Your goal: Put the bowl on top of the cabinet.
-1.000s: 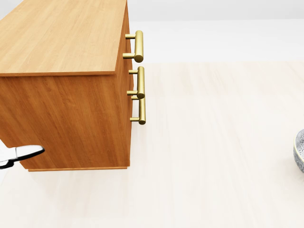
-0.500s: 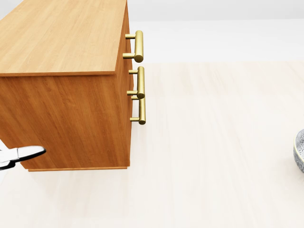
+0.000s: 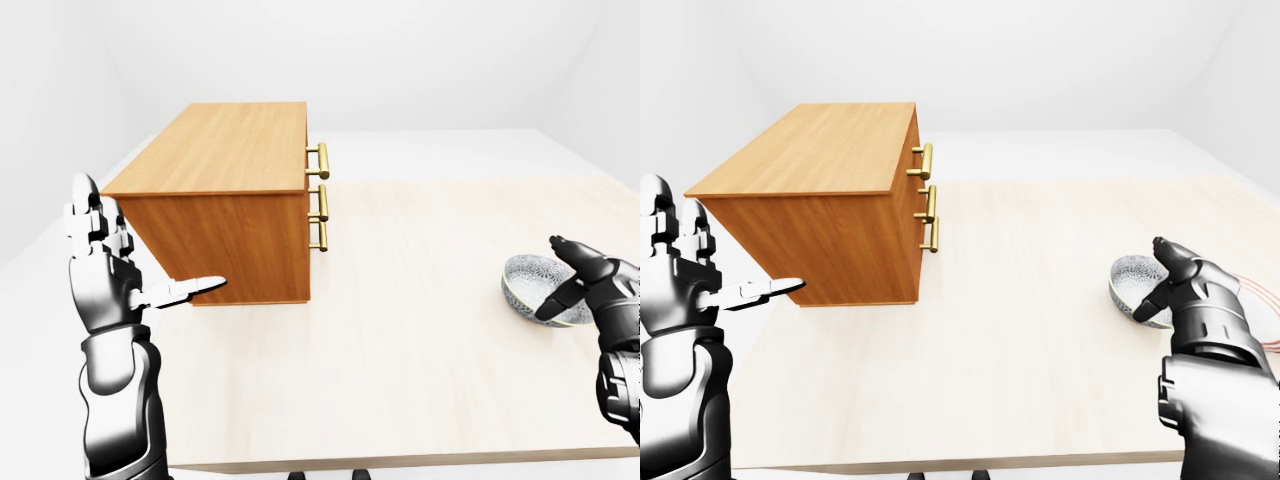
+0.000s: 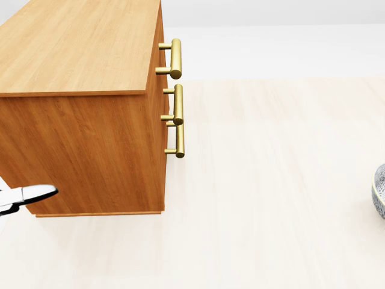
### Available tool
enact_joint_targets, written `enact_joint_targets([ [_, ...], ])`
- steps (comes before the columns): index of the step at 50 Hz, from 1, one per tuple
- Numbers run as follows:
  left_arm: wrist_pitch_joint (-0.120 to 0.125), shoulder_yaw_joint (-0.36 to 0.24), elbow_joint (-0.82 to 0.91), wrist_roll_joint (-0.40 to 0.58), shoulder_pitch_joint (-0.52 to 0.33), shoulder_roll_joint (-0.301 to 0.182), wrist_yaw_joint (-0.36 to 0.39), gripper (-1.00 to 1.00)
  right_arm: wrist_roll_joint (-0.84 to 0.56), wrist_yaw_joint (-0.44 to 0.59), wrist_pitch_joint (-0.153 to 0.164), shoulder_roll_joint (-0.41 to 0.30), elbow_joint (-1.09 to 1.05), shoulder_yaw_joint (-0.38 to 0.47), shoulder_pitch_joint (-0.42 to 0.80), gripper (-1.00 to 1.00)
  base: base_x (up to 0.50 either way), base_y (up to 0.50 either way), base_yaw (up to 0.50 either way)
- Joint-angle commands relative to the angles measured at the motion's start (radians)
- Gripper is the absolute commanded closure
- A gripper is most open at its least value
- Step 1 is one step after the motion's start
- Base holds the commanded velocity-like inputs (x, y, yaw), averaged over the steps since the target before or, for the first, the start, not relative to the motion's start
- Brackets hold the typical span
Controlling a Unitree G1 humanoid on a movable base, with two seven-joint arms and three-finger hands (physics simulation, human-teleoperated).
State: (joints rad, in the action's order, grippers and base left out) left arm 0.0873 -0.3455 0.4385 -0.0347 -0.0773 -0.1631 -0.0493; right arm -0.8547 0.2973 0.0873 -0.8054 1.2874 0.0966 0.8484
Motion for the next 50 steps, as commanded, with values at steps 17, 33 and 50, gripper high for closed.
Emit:
enact_joint_targets([
  [17, 0.000, -0.008, 0.013, -0.050, 0.001, 0.006, 0.023, -1.00, 0.011, 0.026, 0.000, 0.069, 0.017, -0.013, -0.065, -1.00, 0.00, 0.00, 0.00],
  [33, 0.000, -0.013, 0.011, -0.053, 0.001, 0.004, 0.023, -1.00, 0.048, -0.004, 0.000, 0.106, 0.037, -0.009, -0.139, -1.00, 0.00, 0.00, 0.00],
  [50, 0.000, -0.009, 0.011, -0.049, 0.003, 0.006, 0.023, -1.00, 0.119, -0.042, 0.000, 0.119, 0.053, 0.009, -0.225, 0.56, 0.00, 0.00, 0.00],
])
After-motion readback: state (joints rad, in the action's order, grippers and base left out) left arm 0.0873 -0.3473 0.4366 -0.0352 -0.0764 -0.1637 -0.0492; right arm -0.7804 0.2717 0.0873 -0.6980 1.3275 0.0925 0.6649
